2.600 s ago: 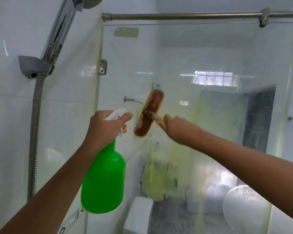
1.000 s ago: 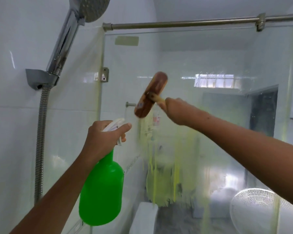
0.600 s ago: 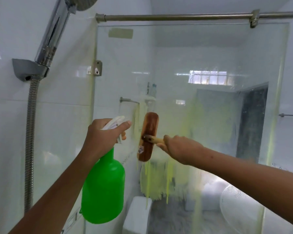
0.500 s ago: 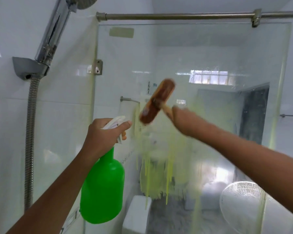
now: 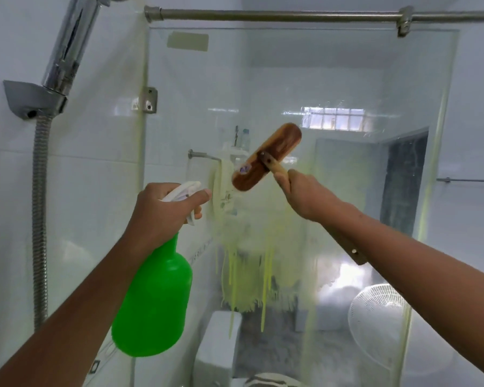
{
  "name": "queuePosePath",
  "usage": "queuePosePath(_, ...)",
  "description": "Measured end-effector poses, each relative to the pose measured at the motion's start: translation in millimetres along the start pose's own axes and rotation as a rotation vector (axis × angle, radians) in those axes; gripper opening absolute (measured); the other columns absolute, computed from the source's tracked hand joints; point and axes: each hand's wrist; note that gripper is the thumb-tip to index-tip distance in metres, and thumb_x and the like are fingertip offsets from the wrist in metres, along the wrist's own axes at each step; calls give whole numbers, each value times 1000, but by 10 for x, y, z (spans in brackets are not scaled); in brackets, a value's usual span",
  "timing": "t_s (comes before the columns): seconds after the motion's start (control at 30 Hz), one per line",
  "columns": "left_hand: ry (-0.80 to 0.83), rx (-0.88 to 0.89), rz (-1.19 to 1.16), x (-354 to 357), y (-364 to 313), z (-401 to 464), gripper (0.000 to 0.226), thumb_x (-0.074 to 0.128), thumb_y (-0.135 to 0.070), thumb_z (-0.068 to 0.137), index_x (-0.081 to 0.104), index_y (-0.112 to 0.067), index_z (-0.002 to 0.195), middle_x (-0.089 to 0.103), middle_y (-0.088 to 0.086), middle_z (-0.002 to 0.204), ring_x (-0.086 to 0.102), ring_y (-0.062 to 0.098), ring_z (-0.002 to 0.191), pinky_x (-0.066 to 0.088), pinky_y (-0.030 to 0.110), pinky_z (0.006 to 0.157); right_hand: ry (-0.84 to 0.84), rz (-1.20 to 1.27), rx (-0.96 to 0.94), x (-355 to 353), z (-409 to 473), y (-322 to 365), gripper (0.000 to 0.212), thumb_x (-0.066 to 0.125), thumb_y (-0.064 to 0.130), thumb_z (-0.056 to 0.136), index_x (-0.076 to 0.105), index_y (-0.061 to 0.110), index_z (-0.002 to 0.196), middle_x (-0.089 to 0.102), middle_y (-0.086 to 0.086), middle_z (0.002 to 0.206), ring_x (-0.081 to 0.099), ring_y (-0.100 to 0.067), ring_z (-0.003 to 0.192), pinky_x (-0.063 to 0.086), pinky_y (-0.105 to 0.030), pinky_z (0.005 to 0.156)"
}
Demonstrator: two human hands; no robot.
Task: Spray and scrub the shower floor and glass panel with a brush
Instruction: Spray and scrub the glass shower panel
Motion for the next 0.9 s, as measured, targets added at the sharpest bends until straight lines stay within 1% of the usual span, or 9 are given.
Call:
queuePosePath(0.1,30,12,1,153,-1,3,36,82,-61,67,81,-26,77,79,5,75,78,33,83,62,57,91,-48,191,148,-286,134,25,55,22,56,102,51,10,97,58,-10,79,61,-26,54,52,-33,39)
queuePosePath(0.17,50,15,-22,298,12,10,28,84,-53,74,82,-26,78,80,3,75,78,32,84,62,56,91,-71,272,229,-413,172,-30,54,24,55,102,52,9,98,58,-10,78,59,-23,51,56,-33,41)
queuePosePath(0.27,82,-12,-28,538,29,-21,37,83,-59,70,82,-23,78,80,2,75,78,31,83,63,55,88,-96,301,264,-507,195,-117,53,24,54,103,51,8,101,58,-10,79,57,-21,52,54,-30,42)
queuePosePath(0.33,106,-27,-11,687,45,-53,40,85,-59,71,81,-19,73,79,3,70,77,35,78,64,55,83,-93,303,269,-559,198,-169,52,23,54,103,49,9,106,57,-10,83,58,-21,54,52,-28,41)
queuePosePath(0.43,90,-78,-70,867,51,-117,34,91,-40,76,80,-8,72,73,6,60,72,29,57,66,46,70,-67,299,275,-629,187,-202,49,23,53,103,47,11,111,56,-10,88,57,-21,57,54,-29,43)
queuePosePath(0.53,72,-92,-114,967,29,-132,36,91,-34,77,79,-1,78,66,6,53,61,19,47,55,31,53,-63,296,265,-654,202,-192,50,22,53,103,47,10,110,56,-10,88,56,-21,55,51,-27,40)
queuePosePath(0.7,71,8,-1,992,-68,-93,29,85,-48,83,81,-19,78,78,-2,69,76,24,72,63,37,76,-64,341,281,-663,279,-141,53,22,55,101,50,11,108,57,-10,85,55,-21,56,55,-31,42)
queuePosePath(0.83,8,-40,-76,1050,-95,-117,34,88,-39,81,79,-7,74,70,4,55,65,18,48,58,37,63,-80,314,281,-639,290,-124,52,21,55,102,50,11,111,58,-9,85,58,-20,59,50,-26,39)
queuePosePath(0.9,-25,-45,-81,1038,-95,-125,35,88,-40,80,80,-7,76,69,7,54,63,17,47,60,39,61,-98,302,283,-573,236,-137,53,21,55,102,49,11,113,58,-10,92,60,-24,65,48,-27,38)
Point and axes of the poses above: each hand's wrist, its own z-axis towards the middle knuckle, its own x-axis out of the palm, y = z × x
